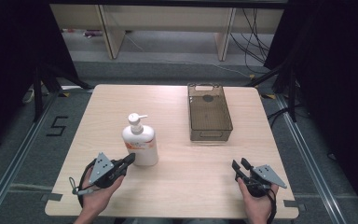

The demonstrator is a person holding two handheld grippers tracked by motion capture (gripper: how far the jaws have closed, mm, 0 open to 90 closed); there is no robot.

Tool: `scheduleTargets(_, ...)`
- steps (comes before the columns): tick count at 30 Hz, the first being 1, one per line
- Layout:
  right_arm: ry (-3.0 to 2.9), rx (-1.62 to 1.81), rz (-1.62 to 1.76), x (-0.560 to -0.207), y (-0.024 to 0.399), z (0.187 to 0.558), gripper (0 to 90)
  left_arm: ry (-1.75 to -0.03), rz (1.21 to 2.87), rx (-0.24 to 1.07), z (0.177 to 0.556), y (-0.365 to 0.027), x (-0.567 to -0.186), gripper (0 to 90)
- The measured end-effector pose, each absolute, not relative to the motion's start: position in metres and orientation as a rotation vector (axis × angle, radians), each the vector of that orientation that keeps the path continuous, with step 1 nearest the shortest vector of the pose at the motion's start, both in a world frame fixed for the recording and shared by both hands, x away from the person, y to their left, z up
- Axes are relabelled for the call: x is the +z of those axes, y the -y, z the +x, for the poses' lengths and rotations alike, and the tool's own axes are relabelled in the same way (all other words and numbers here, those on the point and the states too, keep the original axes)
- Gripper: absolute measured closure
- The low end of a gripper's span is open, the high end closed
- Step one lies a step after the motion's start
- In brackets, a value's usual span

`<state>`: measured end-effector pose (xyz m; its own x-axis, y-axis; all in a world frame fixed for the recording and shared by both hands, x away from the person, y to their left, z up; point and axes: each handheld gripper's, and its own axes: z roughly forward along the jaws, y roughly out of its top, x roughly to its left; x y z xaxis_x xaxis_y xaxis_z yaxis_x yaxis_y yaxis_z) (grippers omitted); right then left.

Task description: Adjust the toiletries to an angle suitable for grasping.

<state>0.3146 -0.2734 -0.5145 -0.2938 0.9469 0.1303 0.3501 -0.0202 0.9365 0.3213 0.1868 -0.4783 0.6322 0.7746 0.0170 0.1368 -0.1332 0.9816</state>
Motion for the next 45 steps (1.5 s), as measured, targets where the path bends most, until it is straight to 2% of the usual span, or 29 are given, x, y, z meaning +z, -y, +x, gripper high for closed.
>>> scheduleTargets(14, -1.676, 1.322, 1.352, -0.515, 0.274, 0.316, 58.9, -0.77, 1.672, 0.674, 0.344, -0.141, -0.466, 89.1)
scheduleTargets(35, -1.692, 1.311, 1.395, -0.514, 0.274, 0.314, 58.8, -0.789, 1.704, 0.707, 0.363, -0.124, -0.466, 88.8)
scheduleTargets(39, -1.671, 1.331, 1.351, -0.515, 0.275, 0.315, 58.3, -0.747, 1.695, 0.708, 0.348, -0.133, -0.464, 84.7)
scheduleTargets(40, -1.67, 1.33, 1.344, -0.515, 0.275, 0.315, 57.5, -0.734, 1.686, 0.707, 0.343, -0.138, -0.464, 78.0)
scheduleTargets(42, -1.662, 1.341, 1.4, -0.514, 0.272, 0.313, 57.3, -0.716, 1.665, 0.71, 0.335, -0.149, -0.465, 70.9)
scheduleTargets(43, -1.671, 1.332, 1.361, -0.515, 0.275, 0.314, 57.1, -0.719, 1.647, 0.712, 0.328, -0.158, -0.467, 70.9)
scheduleTargets(44, -1.691, 1.335, 1.357, -0.514, 0.275, 0.314, 56.5, -0.733, 1.623, 0.717, 0.319, -0.172, -0.473, 63.0)
scheduleTargets(45, -1.691, 1.335, 1.357, -0.514, 0.275, 0.314, 56.5, -0.733, 1.623, 0.717, 0.319, -0.172, -0.473, 59.5)
